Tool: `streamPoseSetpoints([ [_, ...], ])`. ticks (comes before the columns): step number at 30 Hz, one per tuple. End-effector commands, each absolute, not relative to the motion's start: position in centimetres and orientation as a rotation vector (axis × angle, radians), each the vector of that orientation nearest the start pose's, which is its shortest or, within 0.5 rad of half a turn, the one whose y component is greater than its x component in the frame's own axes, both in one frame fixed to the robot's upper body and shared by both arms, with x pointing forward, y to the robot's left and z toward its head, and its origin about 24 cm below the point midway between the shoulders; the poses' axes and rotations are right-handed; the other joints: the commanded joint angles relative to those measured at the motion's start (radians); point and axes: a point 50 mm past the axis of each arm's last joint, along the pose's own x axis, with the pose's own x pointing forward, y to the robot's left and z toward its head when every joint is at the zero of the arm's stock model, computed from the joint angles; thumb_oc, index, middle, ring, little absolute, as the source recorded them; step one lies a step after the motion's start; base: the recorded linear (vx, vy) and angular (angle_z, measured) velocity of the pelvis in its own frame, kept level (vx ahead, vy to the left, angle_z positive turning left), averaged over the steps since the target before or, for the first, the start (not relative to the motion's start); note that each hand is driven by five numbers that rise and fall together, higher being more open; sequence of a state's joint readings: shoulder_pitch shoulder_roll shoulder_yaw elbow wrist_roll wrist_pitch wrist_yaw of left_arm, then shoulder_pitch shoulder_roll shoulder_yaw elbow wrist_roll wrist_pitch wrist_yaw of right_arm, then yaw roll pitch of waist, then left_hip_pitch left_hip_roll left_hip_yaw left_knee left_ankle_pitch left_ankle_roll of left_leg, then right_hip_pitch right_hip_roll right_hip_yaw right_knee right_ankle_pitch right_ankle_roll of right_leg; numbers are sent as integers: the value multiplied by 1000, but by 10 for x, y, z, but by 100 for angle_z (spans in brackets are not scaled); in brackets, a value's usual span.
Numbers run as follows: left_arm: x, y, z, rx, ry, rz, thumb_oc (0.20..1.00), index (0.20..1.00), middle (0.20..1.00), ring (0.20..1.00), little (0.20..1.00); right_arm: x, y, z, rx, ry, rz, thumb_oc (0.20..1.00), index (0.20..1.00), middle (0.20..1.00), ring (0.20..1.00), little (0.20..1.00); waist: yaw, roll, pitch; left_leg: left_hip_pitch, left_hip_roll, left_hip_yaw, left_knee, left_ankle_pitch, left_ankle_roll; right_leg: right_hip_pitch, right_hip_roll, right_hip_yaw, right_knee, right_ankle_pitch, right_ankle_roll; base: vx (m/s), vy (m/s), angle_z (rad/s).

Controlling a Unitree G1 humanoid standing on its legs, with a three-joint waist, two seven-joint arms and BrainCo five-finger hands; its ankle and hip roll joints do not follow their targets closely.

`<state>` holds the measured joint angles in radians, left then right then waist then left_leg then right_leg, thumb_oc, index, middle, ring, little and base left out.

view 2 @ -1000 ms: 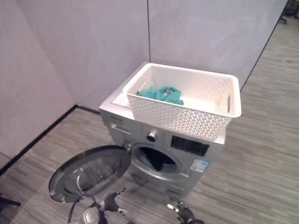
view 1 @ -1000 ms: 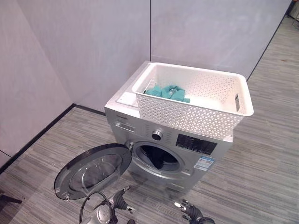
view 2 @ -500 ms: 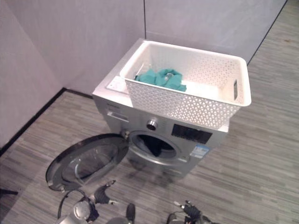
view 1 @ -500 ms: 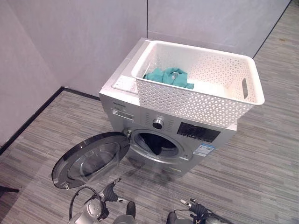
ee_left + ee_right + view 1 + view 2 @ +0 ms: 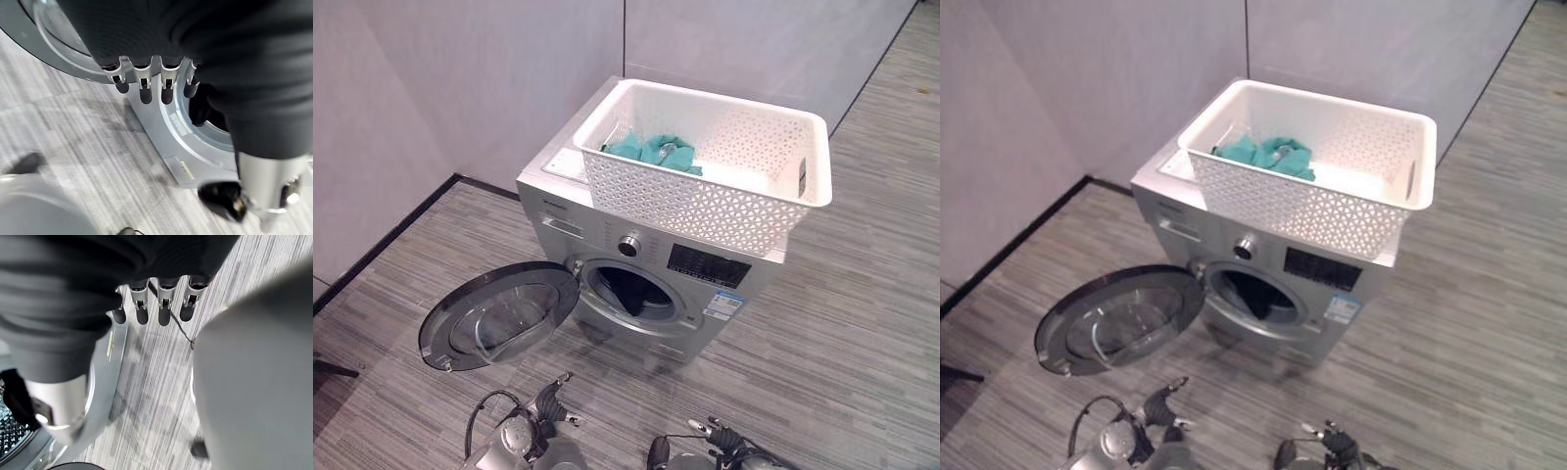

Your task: Grab the laundry basket,head to the washer,open it,put in the laundry and shut it.

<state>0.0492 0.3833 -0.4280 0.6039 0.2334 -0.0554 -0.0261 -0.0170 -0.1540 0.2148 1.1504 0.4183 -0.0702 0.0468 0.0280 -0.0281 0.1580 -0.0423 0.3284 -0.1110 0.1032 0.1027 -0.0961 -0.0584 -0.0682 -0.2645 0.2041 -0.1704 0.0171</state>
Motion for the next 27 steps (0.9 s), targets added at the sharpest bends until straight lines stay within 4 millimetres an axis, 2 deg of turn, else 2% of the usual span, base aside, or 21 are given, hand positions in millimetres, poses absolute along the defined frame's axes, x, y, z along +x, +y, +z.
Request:
streamPoseSetpoints([
  [1, 178, 190, -86, 660, 555, -428, 1000, 1000, 1000, 1000, 1000, 112, -214, -157, 102, 1054, -206, 1000, 1000, 1000, 1000, 1000, 7, 25, -46, 14, 28, -20, -68, 74, -26, -33, -84, 126, 76, -9, 94, 5, 127, -17],
  [2, 178, 189, -86, 659, 555, -429, 1000, 1000, 1000, 1000, 1000, 112, -214, -157, 102, 1053, -207, 1000, 1000, 1000, 1000, 1000, 6, 26, -46, 13, 27, -21, -70, 75, -26, -33, -85, 124, 76, -9, 95, 12, 424, -10],
  [3, 178, 187, -86, 662, 552, -453, 1000, 1000, 1000, 1000, 1000, 110, -218, -157, 120, 1054, -234, 1000, 1000, 1000, 1000, 1000, -11, 47, -59, 28, 14, 23, -102, 1, -44, -33, -128, 111, 71, 1, 117, 4, 461, 9],
  [4, 179, 184, -86, 656, 546, -459, 1000, 1000, 1000, 1000, 1000, 111, -221, -156, 122, 1051, -247, 1000, 1000, 1000, 1000, 1000, -10, 52, -59, 21, -25, 24, -79, -59, -38, -26, -164, 124, 50, 30, 138, 5, 461, 26],
  [6, 179, 184, -86, 656, 546, -459, 1000, 1000, 1000, 1000, 1000, 111, -221, -156, 122, 1051, -248, 1000, 1000, 1000, 1000, 1000, -10, 51, -59, 20, -26, 24, -77, -60, -38, -27, -164, 124, 50, 30, 139, 13, 289, 25],
  [7, 183, 181, -80, 659, 513, -487, 1000, 1000, 1000, 1000, 1000, 108, -224, -156, 126, 1064, -268, 1000, 1000, 1000, 1000, 1000, -11, 53, -68, 20, -128, 25, -53, -142, -22, 5, -248, 146, -28, 101, 170, 31, 409, 8],
  [8, 183, 181, -80, 659, 513, -487, 1000, 1000, 1000, 1000, 1000, 108, -224, -157, 127, 1064, -268, 1000, 1000, 1000, 1000, 1000, -11, 52, -67, 20, -129, 25, -51, -143, -21, 7, -249, 146, -29, 102, 171, 72, 684, -4],
  [9, 183, 181, -78, 660, 504, -498, 1000, 1000, 1000, 1000, 1000, 105, -225, -157, 116, 1076, -261, 1000, 1000, 1000, 1000, 1000, -8, 48, -79, 27, -195, 25, -58, -182, 2, 20, -304, 150, -81, 150, 189, 63, 409, 6],
  [11, 181, 185, -79, 682, 513, -500, 1000, 1000, 1000, 1000, 1000, 105, -222, -158, 115, 1081, -250, 1000, 1000, 1000, 1000, 1000, -8, 37, -81, 45, -248, 36, -77, -202, 34, 8, -340, 173, -95, 201, 189, 29, 472, 13],
  [12, 182, 190, -79, 700, 520, -486, 1000, 1000, 1000, 1000, 1000, 109, -219, -158, 112, 1082, -241, 1000, 1000, 1000, 1000, 1000, -10, 41, -72, 54, -260, 46, -90, -200, 52, -17, -332, 172, -74, 226, 177, -32, 276, -3],
  [14, 182, 190, -78, 701, 518, -484, 1000, 1000, 1000, 1000, 1000, 110, -219, -158, 112, 1080, -239, 1000, 1000, 1000, 1000, 1000, -1, 39, -70, 57, -260, 56, -95, -198, 53, -27, -331, 184, -68, 226, 177, -49, 130, -40],
  [15, 180, 195, -80, 708, 540, -462, 1000, 1000, 1000, 1000, 1000, 115, -211, -158, 119, 1074, -217, 1000, 1000, 1000, 1000, 1000, 4, 48, -57, 64, -252, 64, -114, -180, 73, -55, -264, 164, -10, 192, 151, -59, 159, -52],
  [16, 180, 197, -80, 699, 546, -451, 1000, 1000, 1000, 1000, 1000, 116, -209, -158, 117, 1076, -207, 1000, 1000, 1000, 1000, 1000, 4, 50, -55, 64, -254, 64, -123, -171, 80, -70, -219, 168, 4, 179, 145, -66, 187, -46],
  [18, 175, 201, -83, 665, 574, -424, 1000, 1000, 1000, 1000, 1000, 116, -204, -159, 103, 1085, -178, 1000, 1000, 1000, 1000, 1000, 12, 47, -59, 66, -265, 61, -152, -150, 93, -65, -131, 159, -40, 155, 136, -4, 52, -50],
  [19, 172, 201, -86, 640, 593, -416, 1000, 1000, 1000, 1000, 1000, 117, -202, -159, 101, 1082, -166, 1000, 1000, 1000, 1000, 1000, 9, 45, -58, 62, -270, 57, -158, -143, 98, -71, -92, 178, -65, 148, 126, 10, -4, -58],
  [20, 171, 201, -86, 640, 593, -416, 1000, 1000, 1000, 1000, 1000, 117, -202, -159, 101, 1082, -166, 1000, 1000, 1000, 1000, 1000, 10, 45, -59, 62, -270, 57, -158, -143, 97, -71, -92, 178, -65, 148, 126, 34, -38, -43],
  [21, 168, 202, -89, 619, 614, -417, 1000, 1000, 1000, 1000, 1000, 112, -198, -161, 109, 1086, -156, 1000, 1000, 1000, 1000, 1000, 7, 27, -55, 49, -287, 51, -154, -144, 102, -50, -46, 246, -132, 146, 110, 39, -46, -31],
  [23, 168, 200, -92, 621, 624, -414, 1000, 1000, 1000, 1000, 1000, 109, -200, -161, 98, 1095, -159, 1000, 1000, 1000, 1000, 1000, 13, 13, -52, 41, -299, 36, -151, -139, 100, -18, -29, 280, -161, 149, 101, 36, -55, 26],
  [24, 168, 200, -92, 621, 623, -414, 1000, 1000, 1000, 1000, 1000, 109, -200, -161, 98, 1095, -160, 1000, 1000, 1000, 1000, 1000, 12, 14, -51, 41, -299, 35, -151, -139, 100, -18, -29, 280, -162, 149, 101, 38, -67, 39],
  [25, 169, 197, -92, 625, 623, -420, 1000, 1000, 1000, 1000, 1000, 99, -202, -164, 98, 1127, -168, 1000, 1000, 1000, 1000, 1000, 11, 13, -53, 41, -299, 26, -163, -133, 92, -2, -16, 282, -174, 144, 94, 28, -43, 18],
  [27, 169, 197, -92, 625, 623, -420, 1000, 1000, 1000, 1000, 1000, 99, -202, -164, 98, 1127, -168, 1000, 1000, 1000, 1000, 1000, 9, 13, -52, 42, -299, 24, -164, -132, 92, 0, -16, 281, -175, 144, 94, 61, -42, 21],
])
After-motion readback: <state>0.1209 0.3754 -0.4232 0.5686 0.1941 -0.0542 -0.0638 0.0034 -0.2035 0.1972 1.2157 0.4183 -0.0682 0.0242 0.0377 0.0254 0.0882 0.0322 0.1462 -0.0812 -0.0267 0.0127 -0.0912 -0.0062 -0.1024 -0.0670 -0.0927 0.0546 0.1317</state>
